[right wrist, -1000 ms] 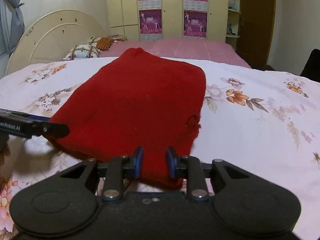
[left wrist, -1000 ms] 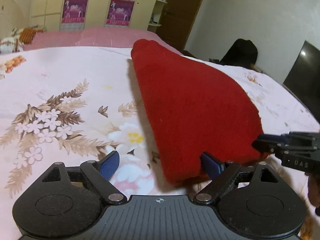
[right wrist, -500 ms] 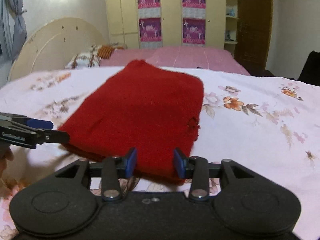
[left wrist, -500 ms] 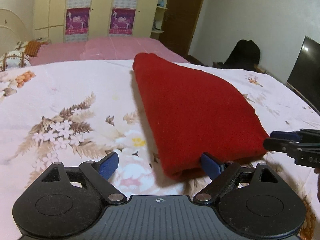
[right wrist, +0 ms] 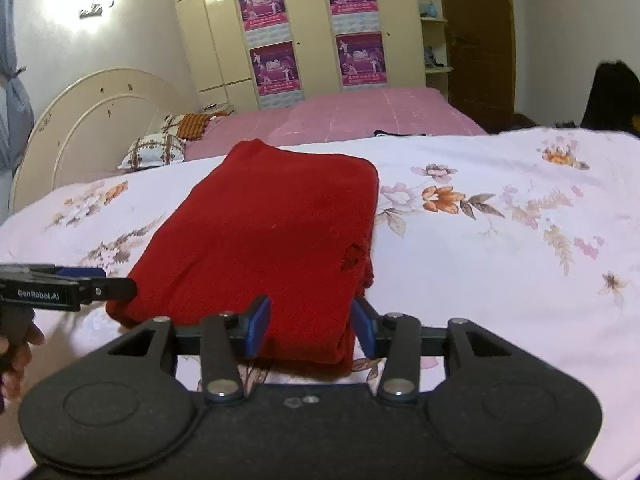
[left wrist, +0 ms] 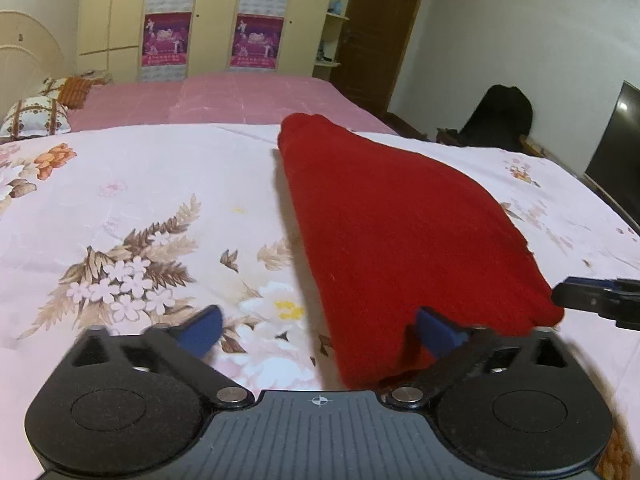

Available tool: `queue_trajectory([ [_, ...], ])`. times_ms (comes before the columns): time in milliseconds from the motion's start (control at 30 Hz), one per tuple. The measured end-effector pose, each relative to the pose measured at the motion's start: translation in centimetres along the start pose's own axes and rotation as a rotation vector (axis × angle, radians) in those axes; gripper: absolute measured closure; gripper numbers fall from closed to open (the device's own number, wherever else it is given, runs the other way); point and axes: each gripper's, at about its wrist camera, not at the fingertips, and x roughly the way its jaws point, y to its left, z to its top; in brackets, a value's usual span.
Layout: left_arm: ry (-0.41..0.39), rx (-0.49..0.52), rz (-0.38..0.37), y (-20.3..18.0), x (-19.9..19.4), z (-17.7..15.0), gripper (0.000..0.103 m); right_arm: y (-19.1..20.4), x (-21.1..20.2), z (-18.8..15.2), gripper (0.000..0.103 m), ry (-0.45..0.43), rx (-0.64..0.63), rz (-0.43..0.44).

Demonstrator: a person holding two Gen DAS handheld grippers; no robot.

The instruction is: Fold small clothes

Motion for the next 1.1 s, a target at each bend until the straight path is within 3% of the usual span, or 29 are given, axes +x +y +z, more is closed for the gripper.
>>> queue_trajectory([
  [267, 0.021, -0.140, -0.090, 2.4, 1.3, 0.7, 0.000, -1.8, 1.2, 0.3, 0.052, 0.030, 0.095, 0.033],
  [433, 0.018, -0.195, -0.166, 3.3, 2.9, 2.8, 0.001, -3.5, 2.2, 2.1, 0.051, -0.003, 0.194, 0.041],
  [533, 0.057, -0.294, -0.269, 4.5, 4.9, 4.2, 0.001, -4.4, 3.7, 3.8, 0.050, -0.012, 0.227, 0.086],
  [633, 0.105, -0.378, -0.379, 5.3, 6.6, 4.6, 0.001, -7.0, 5.6, 4.5, 0.037, 0.018, 0.359, 0.140],
  [767, 0.144, -0.393, -0.398, 5.3, 8.7, 4.9, 0.002, -10.2, 7.7, 4.3, 0.036, 0.073, 0.502, 0.256],
  [800, 0.156, -0.399, -0.412, 5.3, 9.3, 4.9, 0.014, -10.6, 8.2, 4.2, 0.036, 0.089, 0.516, 0.283],
  [867, 0.188, -0.407, -0.433, 5.3, 10.5, 5.0, 0.024, -10.7, 9.4, 4.2, 0.036, 0.127, 0.505, 0.287],
  [933, 0.219, -0.394, -0.432, 5.0, 11.7, 5.1, 0.024, -10.5, 11.0, 4.0, 0.036, 0.186, 0.498, 0.285],
  [1100, 0.217, -0.378, -0.443, 4.2, 13.2, 6.0, 0.024, -8.9, 12.4, 4.8, 0.034, 0.232, 0.497, 0.307],
])
